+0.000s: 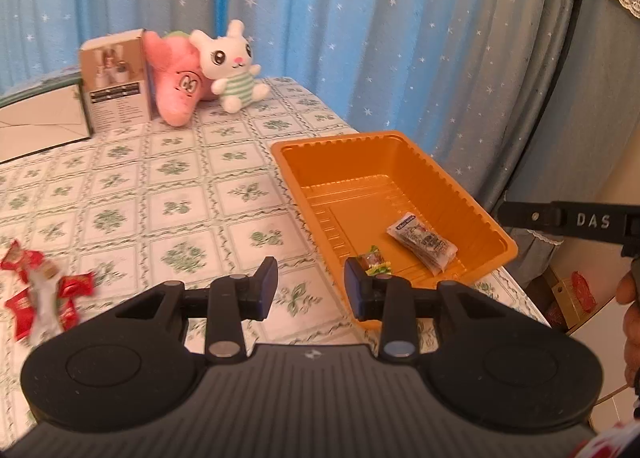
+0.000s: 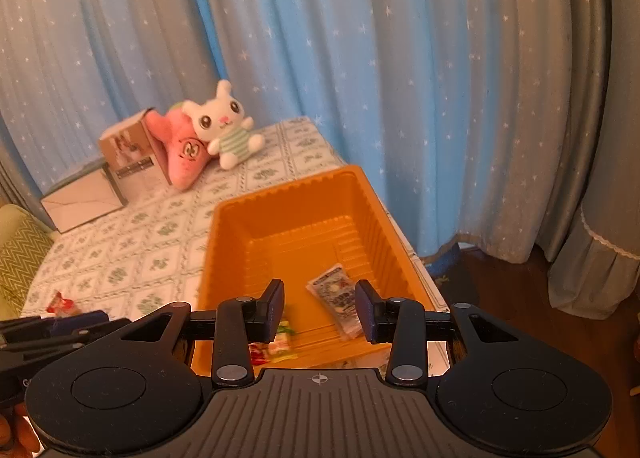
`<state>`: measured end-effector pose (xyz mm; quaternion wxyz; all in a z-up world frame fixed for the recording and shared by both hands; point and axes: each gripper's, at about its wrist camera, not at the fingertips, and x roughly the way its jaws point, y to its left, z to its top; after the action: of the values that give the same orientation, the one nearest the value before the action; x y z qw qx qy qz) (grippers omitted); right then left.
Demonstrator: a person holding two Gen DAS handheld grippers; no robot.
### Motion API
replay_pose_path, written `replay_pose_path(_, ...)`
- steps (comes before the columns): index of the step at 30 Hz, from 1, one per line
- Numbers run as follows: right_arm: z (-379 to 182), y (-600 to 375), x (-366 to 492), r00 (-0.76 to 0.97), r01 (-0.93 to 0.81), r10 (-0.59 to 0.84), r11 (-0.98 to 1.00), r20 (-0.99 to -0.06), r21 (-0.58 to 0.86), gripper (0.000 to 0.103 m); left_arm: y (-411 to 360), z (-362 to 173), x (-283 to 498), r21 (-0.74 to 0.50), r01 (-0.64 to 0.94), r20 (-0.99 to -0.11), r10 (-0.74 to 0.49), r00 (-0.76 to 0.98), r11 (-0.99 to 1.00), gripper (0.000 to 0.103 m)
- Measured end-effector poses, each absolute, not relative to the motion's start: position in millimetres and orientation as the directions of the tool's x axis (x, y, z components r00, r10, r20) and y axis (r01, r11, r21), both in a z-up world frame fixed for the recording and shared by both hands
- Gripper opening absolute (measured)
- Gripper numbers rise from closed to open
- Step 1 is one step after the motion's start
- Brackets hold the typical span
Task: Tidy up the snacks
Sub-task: 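Withdraw both tools from the tray toward the remaining snacks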
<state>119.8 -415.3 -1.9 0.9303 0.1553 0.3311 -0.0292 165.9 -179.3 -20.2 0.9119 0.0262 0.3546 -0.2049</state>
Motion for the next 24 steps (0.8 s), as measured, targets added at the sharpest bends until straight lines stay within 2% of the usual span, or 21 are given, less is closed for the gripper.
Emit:
replay_pose_path(13, 31, -335, 73, 0.796, 0.055, 0.106, 0.968, -0.596, 0.246, 0.040, -109, 4, 99, -0.101, 0.296, -0.642, -0.290, 0.709, 0.950, 0.032)
replay_pose_path(17, 29, -302, 68, 0.790, 0.005, 0.136, 0.974, -0.597, 0.228, 0.058, -82, 1, 86, -0.098, 0.251, -0.646, -0.253, 0.720, 0.963, 0.032)
replay_pose_path(24, 19, -253, 66, 0.764, -0.073, 0.197, 0.973, -0.614, 0.220, 0.059, -31, -4, 72, -0.075, 0.146, -0.654, -0.159, 0.739, 0.986, 0.033)
